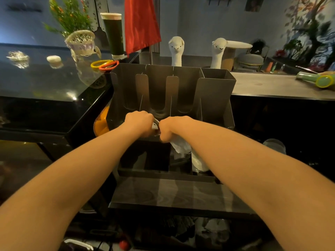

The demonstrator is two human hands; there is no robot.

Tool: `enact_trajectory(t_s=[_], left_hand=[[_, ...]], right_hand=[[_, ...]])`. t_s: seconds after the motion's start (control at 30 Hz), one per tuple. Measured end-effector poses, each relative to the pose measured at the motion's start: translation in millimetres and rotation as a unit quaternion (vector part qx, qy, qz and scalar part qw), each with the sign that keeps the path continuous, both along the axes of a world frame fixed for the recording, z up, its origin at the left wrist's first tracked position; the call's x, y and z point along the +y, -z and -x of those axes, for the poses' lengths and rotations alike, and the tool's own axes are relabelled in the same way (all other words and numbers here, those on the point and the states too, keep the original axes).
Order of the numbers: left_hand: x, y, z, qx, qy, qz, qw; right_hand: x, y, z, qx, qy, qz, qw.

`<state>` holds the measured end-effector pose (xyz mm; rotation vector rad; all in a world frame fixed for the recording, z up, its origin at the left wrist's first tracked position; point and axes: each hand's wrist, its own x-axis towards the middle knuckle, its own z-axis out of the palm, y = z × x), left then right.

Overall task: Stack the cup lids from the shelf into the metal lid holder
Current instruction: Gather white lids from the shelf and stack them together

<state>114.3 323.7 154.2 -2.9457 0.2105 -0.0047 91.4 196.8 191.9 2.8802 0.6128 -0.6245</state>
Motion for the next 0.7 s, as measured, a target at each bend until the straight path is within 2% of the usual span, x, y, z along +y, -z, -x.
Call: enact_trajectory(t_s=[0.07,0.2,0.27,0.37,0.57,0.63,0.7], left_hand=[[3.7,-2.3,-0.8,0.027,-0.007,0.028,0.999],[-1.6,1.1,10.2,-0.025,0.005,-0.048,0.999],[-3.2,2.5,12.5,-0.019,0.001,-0.067,0.998],[1.2,-3.7,11.3,0.018,0.007,-0.055,0.998],[4.3,-1.4,11.3,0.008,0.015,-0.02,1.0],[4.5,0.2,17.7,-0.038,0.014,-0.013,0.999],[5.8,-2.0,32.8,-0.136,0.028,0.004,0.99]], right_hand=[[2.0,-0.8,1.5,0.008,0.003,0.003,1.0],[6.7,2.6,9.8,-0.012,-0.007,0.033,0.999],[6.5,6.8,12.3,-0.021,-0.016,0.045,0.999],[2.9,11.0,16.1,-0.026,-0.02,0.054,0.998],[-0.1,18.2,17.1,-0.039,-0.023,0.023,0.999],[-3.6,20.7,16.8,-0.058,-0.019,-0.006,0.998],[-8.7,22.3,16.2,-0.072,0.003,-0.061,0.996]])
